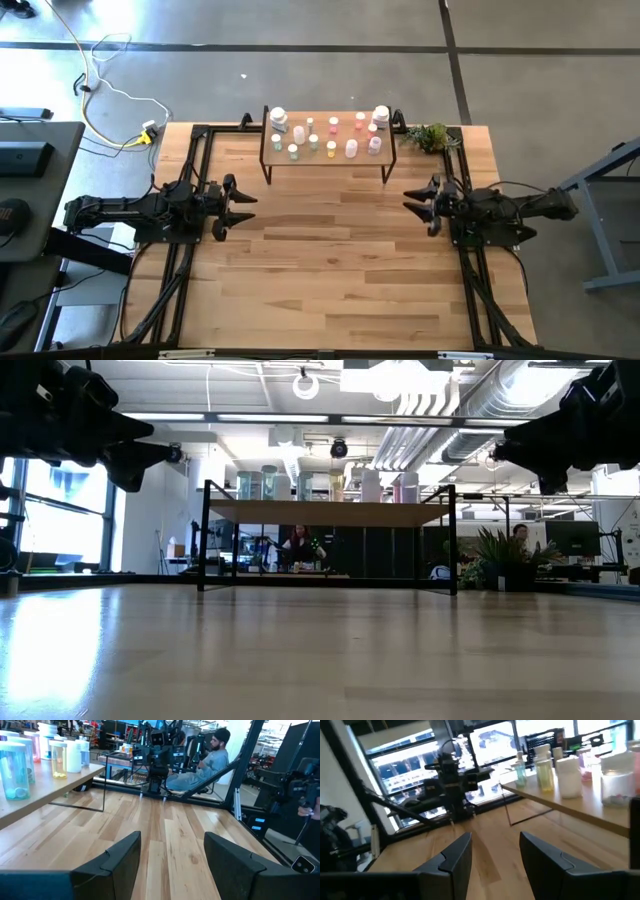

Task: Pick and place medicine bottles onto shelf by color
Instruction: Return to Home Position

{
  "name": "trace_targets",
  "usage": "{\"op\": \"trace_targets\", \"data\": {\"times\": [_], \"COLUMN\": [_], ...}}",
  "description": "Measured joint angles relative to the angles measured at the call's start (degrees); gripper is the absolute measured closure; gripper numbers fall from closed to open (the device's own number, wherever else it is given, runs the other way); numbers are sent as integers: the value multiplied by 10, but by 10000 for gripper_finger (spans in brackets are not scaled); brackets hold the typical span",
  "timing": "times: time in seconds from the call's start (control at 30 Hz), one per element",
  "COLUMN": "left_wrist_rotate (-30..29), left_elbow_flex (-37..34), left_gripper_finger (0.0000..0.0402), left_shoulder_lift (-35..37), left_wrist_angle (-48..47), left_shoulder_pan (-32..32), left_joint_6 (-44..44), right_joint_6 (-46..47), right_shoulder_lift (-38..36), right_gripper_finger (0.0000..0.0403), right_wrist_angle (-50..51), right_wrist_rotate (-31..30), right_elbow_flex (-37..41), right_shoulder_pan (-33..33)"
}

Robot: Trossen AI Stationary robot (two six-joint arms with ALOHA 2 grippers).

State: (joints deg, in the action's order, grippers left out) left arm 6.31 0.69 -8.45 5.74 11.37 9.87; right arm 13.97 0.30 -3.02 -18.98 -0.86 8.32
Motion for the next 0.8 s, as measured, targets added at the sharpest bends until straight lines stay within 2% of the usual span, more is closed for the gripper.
{"op": "trace_targets", "data": {"times": [0.8], "left_wrist_rotate": [-1], "left_elbow_flex": [0], "left_gripper_finger": [193], "left_shoulder_lift": [0], "left_wrist_angle": [1], "left_shoulder_pan": [0], "left_joint_6": [0], "right_joint_6": [10], "right_shoulder_lift": [1], "right_gripper_finger": [247], "right_wrist_angle": [3], "right_wrist_rotate": [-1], "right_elbow_flex": [0], "right_shoulder_pan": [0]}}
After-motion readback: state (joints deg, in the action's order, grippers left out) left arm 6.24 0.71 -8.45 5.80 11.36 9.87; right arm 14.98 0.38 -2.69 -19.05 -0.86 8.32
